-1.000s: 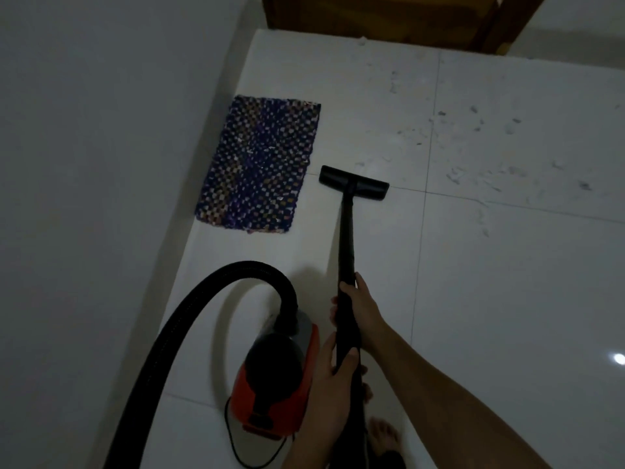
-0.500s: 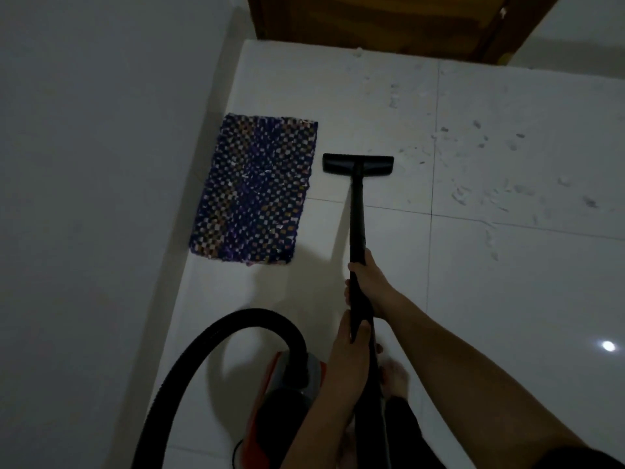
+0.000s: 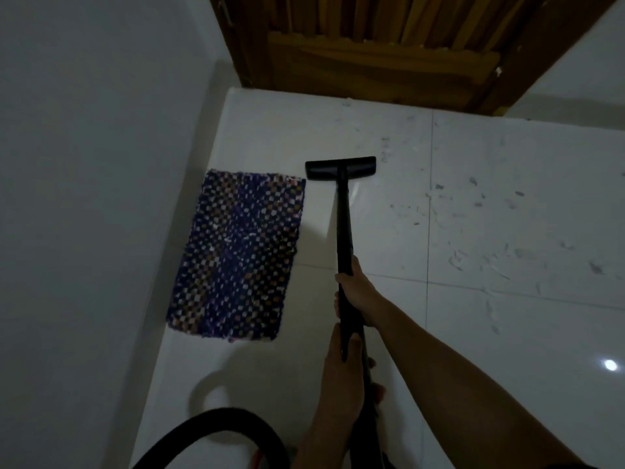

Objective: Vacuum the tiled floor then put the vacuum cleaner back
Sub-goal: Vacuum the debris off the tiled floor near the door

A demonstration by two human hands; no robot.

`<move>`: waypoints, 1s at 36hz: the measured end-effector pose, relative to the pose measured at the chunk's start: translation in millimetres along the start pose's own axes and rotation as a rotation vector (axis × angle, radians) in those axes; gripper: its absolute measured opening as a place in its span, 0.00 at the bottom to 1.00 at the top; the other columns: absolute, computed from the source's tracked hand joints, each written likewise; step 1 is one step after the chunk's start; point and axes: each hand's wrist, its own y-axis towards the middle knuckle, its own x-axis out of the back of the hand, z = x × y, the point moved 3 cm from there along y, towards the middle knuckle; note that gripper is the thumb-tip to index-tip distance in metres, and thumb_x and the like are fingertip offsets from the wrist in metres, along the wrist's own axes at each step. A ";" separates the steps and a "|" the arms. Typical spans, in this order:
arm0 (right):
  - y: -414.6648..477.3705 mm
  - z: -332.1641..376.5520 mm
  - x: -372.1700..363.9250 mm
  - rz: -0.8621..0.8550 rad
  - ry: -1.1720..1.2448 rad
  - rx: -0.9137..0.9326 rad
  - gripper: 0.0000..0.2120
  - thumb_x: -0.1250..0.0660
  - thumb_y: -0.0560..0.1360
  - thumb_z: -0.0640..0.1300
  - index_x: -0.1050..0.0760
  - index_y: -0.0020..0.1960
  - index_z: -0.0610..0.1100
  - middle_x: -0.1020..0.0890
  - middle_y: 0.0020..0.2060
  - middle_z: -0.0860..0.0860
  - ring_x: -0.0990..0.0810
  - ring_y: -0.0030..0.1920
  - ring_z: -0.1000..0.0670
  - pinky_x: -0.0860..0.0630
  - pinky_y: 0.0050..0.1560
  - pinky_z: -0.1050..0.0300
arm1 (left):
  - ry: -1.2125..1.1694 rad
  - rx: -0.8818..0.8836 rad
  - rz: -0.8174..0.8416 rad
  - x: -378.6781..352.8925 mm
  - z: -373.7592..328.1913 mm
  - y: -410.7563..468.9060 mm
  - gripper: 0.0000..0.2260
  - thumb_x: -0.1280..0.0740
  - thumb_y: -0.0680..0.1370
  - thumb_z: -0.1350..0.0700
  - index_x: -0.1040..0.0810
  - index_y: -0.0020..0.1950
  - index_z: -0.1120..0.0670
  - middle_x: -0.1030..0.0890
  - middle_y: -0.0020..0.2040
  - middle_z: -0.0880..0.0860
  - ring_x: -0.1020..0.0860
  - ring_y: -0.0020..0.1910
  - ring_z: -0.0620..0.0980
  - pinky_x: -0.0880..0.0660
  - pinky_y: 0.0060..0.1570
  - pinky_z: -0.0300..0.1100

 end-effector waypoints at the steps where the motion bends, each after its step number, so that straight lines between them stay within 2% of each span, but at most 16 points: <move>1: 4.6 9.4 0.3 0.011 -0.011 -0.003 0.31 0.46 0.81 0.40 0.54 0.77 0.59 0.29 0.30 0.45 0.30 0.26 0.48 0.28 0.23 0.60 | -0.013 0.010 -0.004 -1.1 -8.7 3.7 0.13 0.45 0.82 0.51 0.35 0.67 0.45 0.25 0.38 0.55 0.26 0.25 0.46 0.29 0.20 0.35; 3: 11.7 26.2 -0.5 0.028 -0.029 -0.009 0.31 0.46 0.81 0.40 0.55 0.77 0.58 0.29 0.31 0.45 0.30 0.26 0.48 0.28 0.22 0.60 | -0.030 0.014 -0.014 -0.9 -24.2 10.0 0.11 0.45 0.82 0.51 0.34 0.64 0.45 0.25 0.38 0.55 0.28 0.22 0.46 0.29 0.19 0.35; 5: 18.6 40.9 -3.4 0.037 -0.048 -0.017 0.31 0.47 0.81 0.39 0.55 0.78 0.58 0.29 0.32 0.45 0.30 0.26 0.48 0.28 0.22 0.61 | -0.035 0.013 -0.013 1.1 -36.8 18.1 0.14 0.45 0.82 0.51 0.33 0.67 0.48 0.26 0.37 0.55 0.28 0.19 0.45 0.30 0.19 0.35; 11: 42.8 70.4 -16.3 0.020 -0.099 -0.029 0.29 0.47 0.81 0.40 0.54 0.77 0.57 0.28 0.34 0.45 0.29 0.27 0.48 0.28 0.22 0.60 | -0.034 0.031 -0.006 17.7 -67.0 39.9 0.17 0.45 0.82 0.51 0.36 0.71 0.47 0.25 0.38 0.56 0.28 0.20 0.46 0.29 0.21 0.37; 19: 86.6 114.0 -34.2 -0.045 -0.115 -0.009 0.30 0.47 0.81 0.41 0.54 0.77 0.57 0.28 0.33 0.46 0.29 0.29 0.48 0.28 0.28 0.57 | 0.016 0.000 0.011 39.1 -114.5 86.5 0.18 0.46 0.82 0.53 0.37 0.72 0.50 0.26 0.37 0.54 0.28 0.17 0.39 0.31 0.18 0.32; 24: 127.0 147.0 -54.9 -0.106 -0.145 0.029 0.30 0.44 0.79 0.46 0.53 0.76 0.59 0.29 0.37 0.49 0.26 0.34 0.46 0.23 0.42 0.49 | -0.010 -0.023 0.015 59.6 -145.5 125.2 0.12 0.45 0.82 0.53 0.34 0.65 0.45 0.27 0.35 0.54 0.30 0.17 0.45 0.31 0.18 0.36; 27: 139.1 158.3 -62.7 -0.133 -0.119 0.060 0.29 0.43 0.78 0.48 0.50 0.76 0.59 0.28 0.38 0.49 0.26 0.34 0.47 0.24 0.41 0.50 | 0.003 -0.062 0.001 69.3 -156.4 138.7 0.11 0.44 0.82 0.54 0.32 0.64 0.45 0.27 0.34 0.54 0.30 0.19 0.45 0.31 0.19 0.37; 31: 145.5 165.3 -64.1 -0.195 -0.121 0.101 0.25 0.45 0.79 0.46 0.46 0.74 0.58 0.25 0.36 0.46 0.25 0.29 0.47 0.23 0.34 0.53 | 0.021 -0.093 0.021 72.7 -166.9 142.7 0.10 0.45 0.82 0.54 0.31 0.62 0.44 0.27 0.34 0.54 0.30 0.18 0.45 0.30 0.20 0.38; 34: 146.0 172.6 -59.7 -0.204 -0.131 0.105 0.25 0.45 0.79 0.47 0.46 0.75 0.58 0.24 0.38 0.45 0.25 0.29 0.48 0.21 0.34 0.51 | 0.006 -0.088 0.034 68.6 -173.9 142.1 0.12 0.44 0.82 0.54 0.31 0.63 0.44 0.27 0.34 0.54 0.31 0.18 0.45 0.30 0.19 0.37; 36: 145.3 176.3 -53.7 -0.213 -0.118 0.104 0.25 0.45 0.80 0.46 0.46 0.75 0.57 0.25 0.36 0.47 0.26 0.27 0.49 0.24 0.29 0.55 | -0.003 -0.077 0.032 64.2 -177.8 141.2 0.13 0.44 0.82 0.54 0.31 0.66 0.44 0.26 0.34 0.54 0.31 0.18 0.45 0.31 0.19 0.36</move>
